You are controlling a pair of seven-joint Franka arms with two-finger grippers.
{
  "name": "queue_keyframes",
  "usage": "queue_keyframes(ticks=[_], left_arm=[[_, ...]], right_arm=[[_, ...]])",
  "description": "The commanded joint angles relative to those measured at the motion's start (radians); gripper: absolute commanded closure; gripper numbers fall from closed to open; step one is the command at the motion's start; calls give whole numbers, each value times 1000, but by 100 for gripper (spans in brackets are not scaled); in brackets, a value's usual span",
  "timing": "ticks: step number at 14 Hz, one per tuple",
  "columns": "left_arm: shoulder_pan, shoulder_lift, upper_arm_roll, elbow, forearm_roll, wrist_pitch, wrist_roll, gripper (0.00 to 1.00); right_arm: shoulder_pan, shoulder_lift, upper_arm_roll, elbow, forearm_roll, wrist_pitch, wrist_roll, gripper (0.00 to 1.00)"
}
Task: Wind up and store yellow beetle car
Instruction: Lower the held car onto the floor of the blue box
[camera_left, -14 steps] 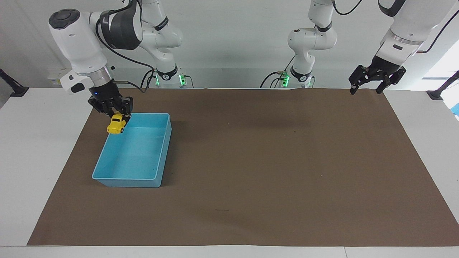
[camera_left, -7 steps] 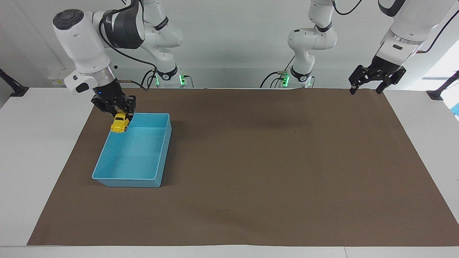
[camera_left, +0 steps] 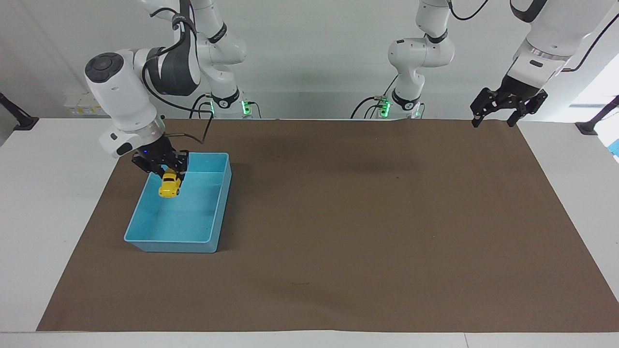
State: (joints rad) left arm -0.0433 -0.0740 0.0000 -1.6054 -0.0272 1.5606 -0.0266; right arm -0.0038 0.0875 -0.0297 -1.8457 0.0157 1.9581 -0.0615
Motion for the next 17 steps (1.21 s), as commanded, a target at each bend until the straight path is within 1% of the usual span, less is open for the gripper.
queue_keyframes(ticks=[1,3,6,8,9,14,16,17], left_arm=[[14,-12,-11,-2,9,-13,-9,0],[14,-12,-11,-2,9,-13,-9,0],[14,-12,-11,-2,9,-13,-9,0],[14,-12,-11,-2,9,-13,-9,0],[14,-12,-11,-2,9,-13,-9,0],[14,-12,-11,-2,9,-13,-9,0],[14,-12,-11,-2,9,-11,-9,0],[14,-12,-11,-2,9,-13,-9,0]], right_arm=[[-12,9,4,-27,1,30,-35,100],[-8,9,4,-49,1,50,-35,100],[-4,21,4,-107,1,142,-54,100],[-8,52,4,-116,1,166,-64,100],[-8,55,4,-122,1,176,-76,100],[-16,60,4,-204,1,220,-89,100],[-15,46,2,-253,1,252,-89,100],[-21,49,4,-260,1,260,-89,100]])
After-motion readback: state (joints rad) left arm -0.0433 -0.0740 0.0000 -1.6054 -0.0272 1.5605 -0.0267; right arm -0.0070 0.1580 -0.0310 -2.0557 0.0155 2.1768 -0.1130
